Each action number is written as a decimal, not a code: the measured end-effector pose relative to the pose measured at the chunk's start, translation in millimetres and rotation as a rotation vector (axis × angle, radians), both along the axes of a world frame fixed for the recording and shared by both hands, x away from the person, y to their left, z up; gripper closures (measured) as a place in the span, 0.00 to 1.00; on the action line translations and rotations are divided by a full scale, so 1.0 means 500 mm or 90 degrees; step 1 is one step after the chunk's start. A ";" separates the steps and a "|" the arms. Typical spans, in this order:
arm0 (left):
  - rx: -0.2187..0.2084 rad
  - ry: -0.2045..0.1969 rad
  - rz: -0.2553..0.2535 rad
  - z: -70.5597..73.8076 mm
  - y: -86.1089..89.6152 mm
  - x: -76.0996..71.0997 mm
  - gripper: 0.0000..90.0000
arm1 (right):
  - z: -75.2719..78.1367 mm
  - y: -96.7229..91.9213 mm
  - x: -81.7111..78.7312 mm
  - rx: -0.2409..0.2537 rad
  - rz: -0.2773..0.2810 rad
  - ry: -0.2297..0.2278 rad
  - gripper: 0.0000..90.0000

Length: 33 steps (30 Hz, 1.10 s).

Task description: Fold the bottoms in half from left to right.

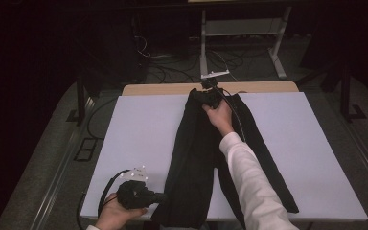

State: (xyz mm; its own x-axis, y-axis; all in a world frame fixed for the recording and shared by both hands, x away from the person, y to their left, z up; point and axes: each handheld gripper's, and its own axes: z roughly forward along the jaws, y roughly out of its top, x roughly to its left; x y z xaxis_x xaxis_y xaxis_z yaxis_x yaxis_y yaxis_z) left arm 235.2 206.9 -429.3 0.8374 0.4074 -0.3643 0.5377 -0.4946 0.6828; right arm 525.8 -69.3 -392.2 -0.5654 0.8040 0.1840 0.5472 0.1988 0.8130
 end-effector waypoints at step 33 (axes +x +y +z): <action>-0.052 0.008 -0.105 0.013 -0.152 0.003 0.99 | 0.015 -0.116 -0.009 -0.020 -0.014 0.005 0.96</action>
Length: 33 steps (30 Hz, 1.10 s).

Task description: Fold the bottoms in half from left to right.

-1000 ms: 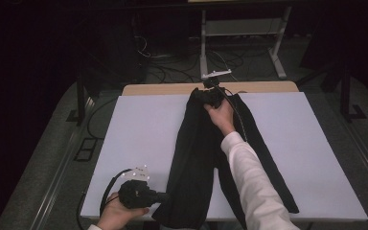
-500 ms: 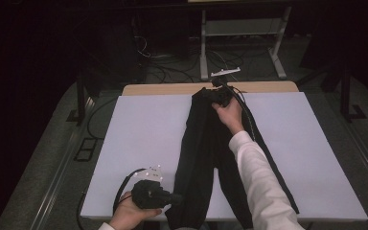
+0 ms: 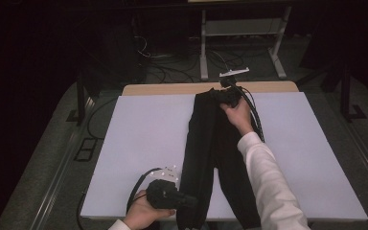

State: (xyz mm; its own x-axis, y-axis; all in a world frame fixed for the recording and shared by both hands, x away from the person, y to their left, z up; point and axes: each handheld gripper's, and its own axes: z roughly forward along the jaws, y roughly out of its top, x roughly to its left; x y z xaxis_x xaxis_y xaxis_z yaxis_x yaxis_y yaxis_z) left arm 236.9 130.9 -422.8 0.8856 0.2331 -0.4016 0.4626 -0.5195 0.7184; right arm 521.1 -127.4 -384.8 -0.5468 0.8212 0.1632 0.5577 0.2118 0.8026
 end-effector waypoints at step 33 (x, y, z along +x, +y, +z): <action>-0.022 -0.005 -0.076 0.015 -0.137 0.025 0.99 | 0.009 -0.089 0.002 -0.042 -0.003 0.007 0.96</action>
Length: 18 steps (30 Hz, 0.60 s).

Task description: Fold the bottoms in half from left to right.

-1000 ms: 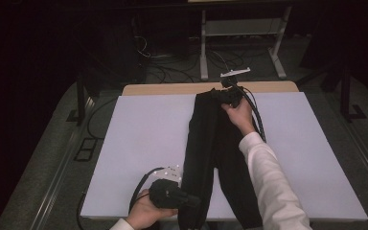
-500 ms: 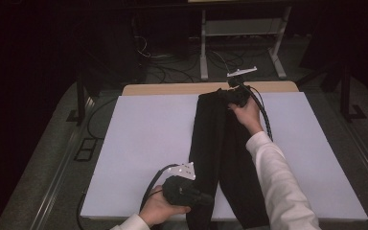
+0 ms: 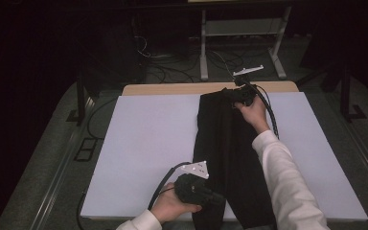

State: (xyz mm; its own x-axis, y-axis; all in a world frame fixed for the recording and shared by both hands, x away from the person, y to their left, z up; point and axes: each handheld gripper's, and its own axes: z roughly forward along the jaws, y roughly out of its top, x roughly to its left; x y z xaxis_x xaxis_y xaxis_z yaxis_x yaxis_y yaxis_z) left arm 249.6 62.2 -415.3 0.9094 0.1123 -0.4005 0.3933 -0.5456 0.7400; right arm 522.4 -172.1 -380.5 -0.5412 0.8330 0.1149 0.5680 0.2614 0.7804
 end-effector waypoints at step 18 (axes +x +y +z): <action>-0.040 -0.001 -0.006 -0.004 -0.067 0.008 0.99 | -0.009 -0.013 0.009 -0.014 0.025 0.014 0.96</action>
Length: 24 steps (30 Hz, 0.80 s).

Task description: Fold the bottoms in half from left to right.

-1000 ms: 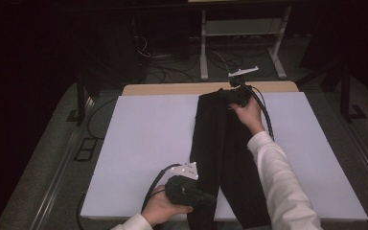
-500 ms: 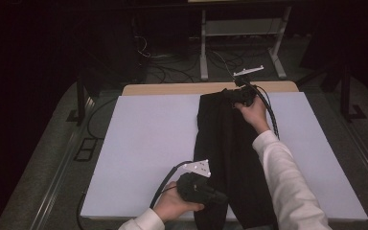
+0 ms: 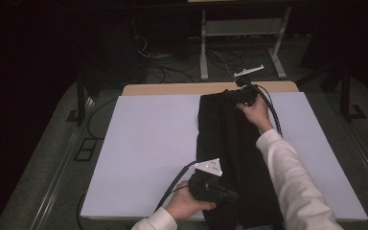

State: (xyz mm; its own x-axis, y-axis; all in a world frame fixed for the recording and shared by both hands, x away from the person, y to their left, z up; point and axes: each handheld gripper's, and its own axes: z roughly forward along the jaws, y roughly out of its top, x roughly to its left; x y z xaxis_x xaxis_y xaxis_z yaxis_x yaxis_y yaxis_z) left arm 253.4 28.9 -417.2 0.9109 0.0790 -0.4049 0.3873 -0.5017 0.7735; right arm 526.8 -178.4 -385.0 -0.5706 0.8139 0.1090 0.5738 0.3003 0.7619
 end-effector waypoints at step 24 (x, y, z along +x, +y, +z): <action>0.002 0.002 -0.010 -0.005 -0.090 0.002 0.99 | -0.021 -0.058 0.021 -0.031 0.004 0.031 0.96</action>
